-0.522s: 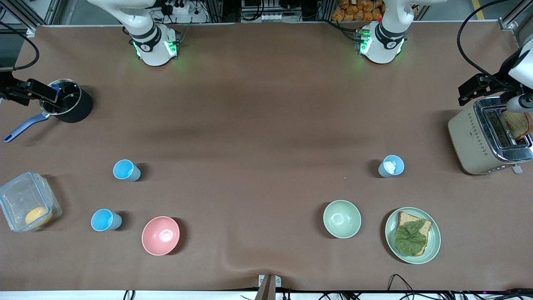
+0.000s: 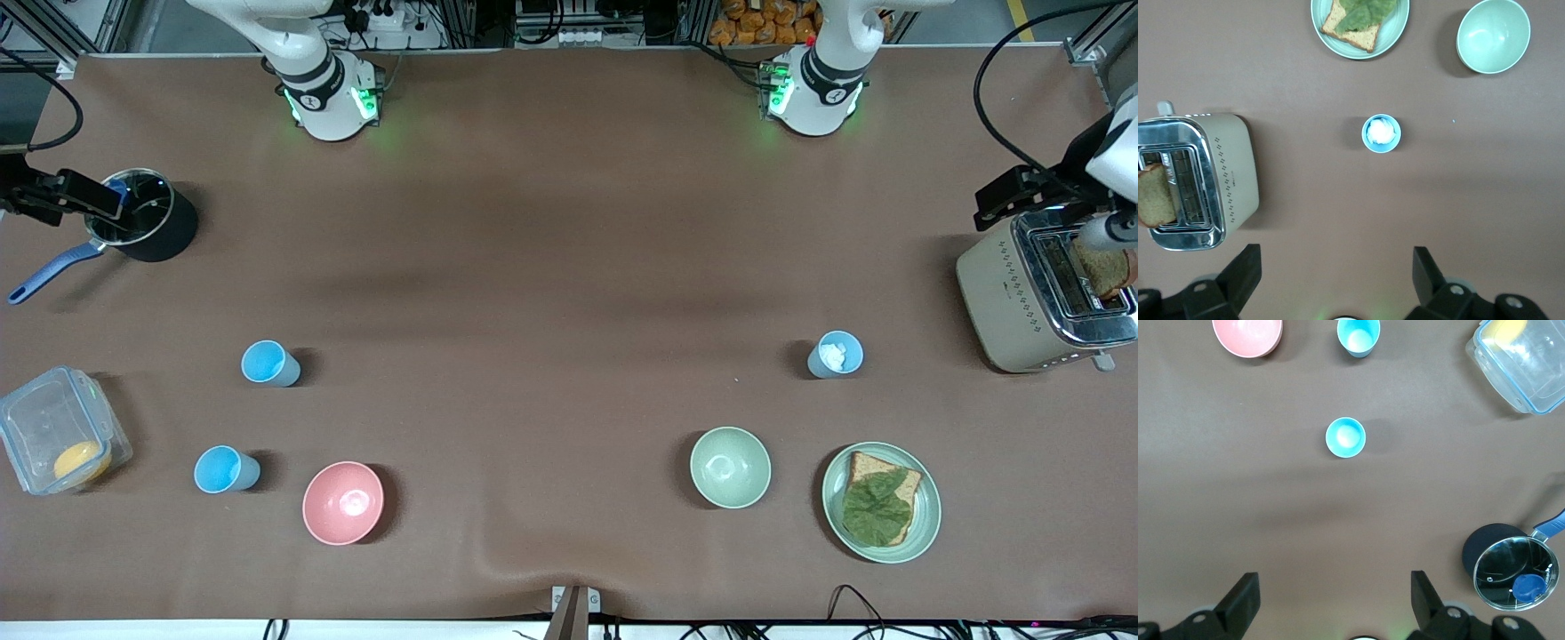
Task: Stack blue cups with both arms
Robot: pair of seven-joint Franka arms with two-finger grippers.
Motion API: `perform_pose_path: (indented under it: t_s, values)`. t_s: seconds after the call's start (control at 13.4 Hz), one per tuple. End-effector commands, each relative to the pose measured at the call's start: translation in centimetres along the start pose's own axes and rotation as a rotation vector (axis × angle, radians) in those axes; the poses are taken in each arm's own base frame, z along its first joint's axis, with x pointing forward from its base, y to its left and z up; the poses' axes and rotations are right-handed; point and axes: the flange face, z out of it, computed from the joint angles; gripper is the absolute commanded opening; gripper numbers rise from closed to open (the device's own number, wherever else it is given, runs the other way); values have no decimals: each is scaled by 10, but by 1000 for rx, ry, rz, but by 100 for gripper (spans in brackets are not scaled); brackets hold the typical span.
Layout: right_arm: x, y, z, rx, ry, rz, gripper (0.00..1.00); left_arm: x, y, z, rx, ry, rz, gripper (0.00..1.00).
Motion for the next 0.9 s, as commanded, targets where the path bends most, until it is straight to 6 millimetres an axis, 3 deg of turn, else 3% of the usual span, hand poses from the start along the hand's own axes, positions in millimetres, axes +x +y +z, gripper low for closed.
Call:
perform_pose_path:
  t_s: [0.0,0.15,0.3,0.45,0.6,0.82]
  values:
    - [15,-2,15,-21,-30,7,100,24,-17,43,-72,19,-13,100]
    - [32,-4,35,-19,-67,4,100,37,-14,95,-65,44,-11,100]
    - [65,-9,100,-7,-176,-3,100,46,-8,158,-63,75,-10,100]
    - [99,-28,125,-1,-203,-30,100,49,15,200,-57,74,20,100]
    - [104,-33,137,-5,-222,-43,100,56,14,250,-33,42,24,100]
    - [119,-29,193,-8,-312,-40,100,53,13,313,-25,72,29,100]
